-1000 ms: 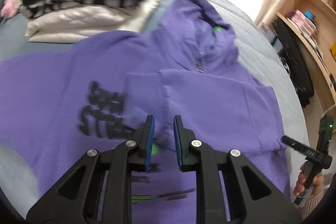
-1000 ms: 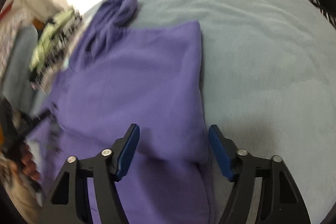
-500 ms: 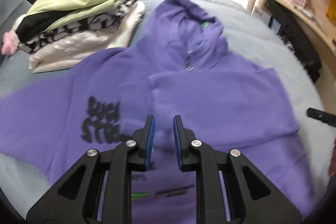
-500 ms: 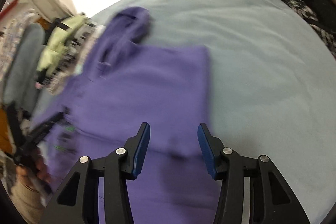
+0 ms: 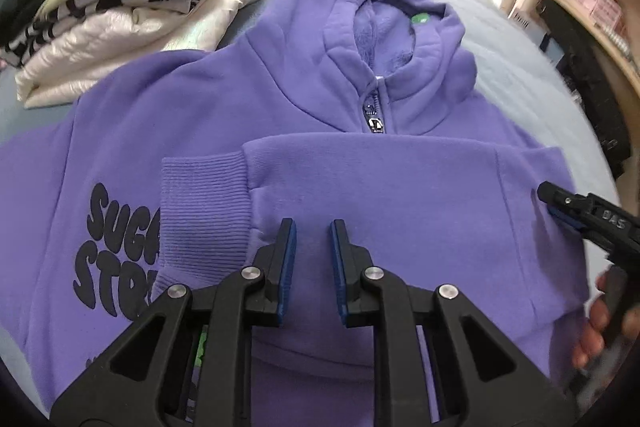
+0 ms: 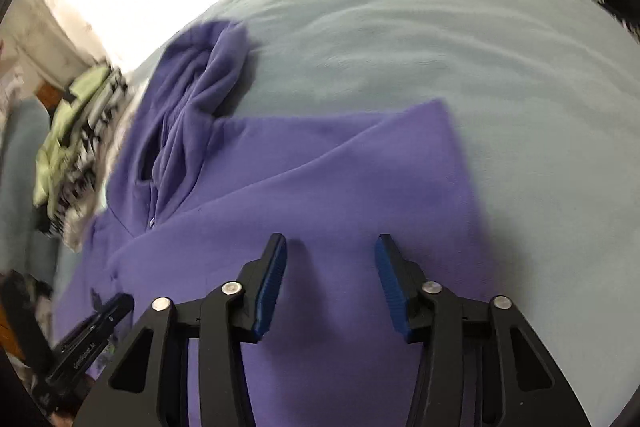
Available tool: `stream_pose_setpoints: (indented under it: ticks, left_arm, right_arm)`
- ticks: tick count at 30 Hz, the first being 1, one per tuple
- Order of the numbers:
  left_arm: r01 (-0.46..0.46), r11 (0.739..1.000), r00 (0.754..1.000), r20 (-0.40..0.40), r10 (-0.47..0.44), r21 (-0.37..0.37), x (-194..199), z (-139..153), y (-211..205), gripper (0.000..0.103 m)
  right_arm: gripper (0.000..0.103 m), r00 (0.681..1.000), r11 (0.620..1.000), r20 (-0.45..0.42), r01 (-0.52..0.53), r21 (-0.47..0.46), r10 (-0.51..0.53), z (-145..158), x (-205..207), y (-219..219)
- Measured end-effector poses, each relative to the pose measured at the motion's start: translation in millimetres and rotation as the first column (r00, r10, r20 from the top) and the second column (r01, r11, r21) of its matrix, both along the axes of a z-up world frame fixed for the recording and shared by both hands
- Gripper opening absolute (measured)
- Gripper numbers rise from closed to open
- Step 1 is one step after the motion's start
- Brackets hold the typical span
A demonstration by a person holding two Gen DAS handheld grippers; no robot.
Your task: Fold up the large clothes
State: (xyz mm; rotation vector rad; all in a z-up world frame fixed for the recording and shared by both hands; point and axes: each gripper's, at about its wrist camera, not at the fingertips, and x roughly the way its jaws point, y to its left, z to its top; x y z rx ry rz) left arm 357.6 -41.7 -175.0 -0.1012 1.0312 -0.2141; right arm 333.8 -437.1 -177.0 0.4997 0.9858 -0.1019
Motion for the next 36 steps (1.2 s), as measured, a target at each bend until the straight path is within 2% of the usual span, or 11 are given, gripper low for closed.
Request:
stream_pose_setpoints:
  ticks: [3, 6, 8, 13, 15, 17, 19, 21, 22, 29, 36]
  left_arm:
    - [0.003, 0.998, 1.0, -0.011, -0.004, -0.061, -4.4, 4.1, 13.5, 0.015]
    - [0.004, 0.999, 1.0, 0.001, -0.004, -0.049, -15.1, 16.3, 17.7, 0.015]
    - [0.005, 1.0, 0.999, 0.043, -0.004, -0.015, -29.4, 31.1, 18.5, 0.015]
    - [0.049, 0.999, 0.992, 0.119, -0.049, 0.001, -76.8, 72.3, 22.4, 0.03]
    - [0.067, 0.998, 0.986, 0.151, -0.065, -0.005, -98.1, 90.3, 26.4, 0.032]
    - [0.075, 0.997, 0.98, 0.186, -0.07, -0.021, -120.7, 111.7, 32.7, 0.04]
    - [0.064, 0.997, 0.972, 0.23, -0.053, -0.039, -145.3, 132.5, 43.4, 0.056]
    - [0.041, 0.999, 0.963, 0.265, -0.035, -0.019, -169.8, 150.2, 55.6, 0.068]
    - [0.027, 1.0, 0.96, 0.28, -0.025, -0.005, -182.5, 158.4, 62.5, 0.071]
    - [-0.093, 0.991, 0.942, 0.33, 0.056, 0.098, -240.9, 185.8, 115.1, 0.071]
    - [-0.173, 0.983, 0.937, 0.318, 0.144, 0.063, -266.4, 184.9, 191.0, 0.071]
  right_arm:
    - [0.041, 1.0, 0.999, -0.001, 0.01, 0.042, -0.01, 5.5, -10.9, -14.1]
    - [0.042, 1.0, 0.999, -0.001, 0.0, 0.043, 0.0, 20.2, -26.3, -14.5]
    - [0.043, 1.0, 0.999, 0.008, -0.022, 0.043, 0.021, 37.1, -54.0, -18.2]
    - [0.048, 0.995, 0.994, 0.051, -0.085, 0.076, 0.081, 77.8, -105.0, 7.0]
    - [0.06, 0.991, 0.99, 0.077, -0.115, 0.077, 0.109, 95.7, -125.3, 26.6]
    - [0.064, 0.986, 0.988, 0.098, -0.14, 0.07, 0.133, 112.0, -146.8, 45.6]
    - [0.065, 0.98, 0.983, 0.117, -0.171, 0.071, 0.162, 126.8, -162.1, 68.5]
    - [0.065, 0.973, 0.977, 0.131, -0.201, 0.068, 0.19, 140.5, -178.0, 92.2]
    - [0.065, 0.97, 0.976, 0.137, -0.209, 0.056, 0.199, 147.9, -186.2, 105.3]
    - [0.065, 0.94, 0.957, 0.182, -0.287, -0.029, 0.288, 192.9, -229.9, 197.2]
    - [0.069, 0.905, 0.924, 0.199, -0.349, -0.155, 0.376, 218.2, -247.7, 296.3]
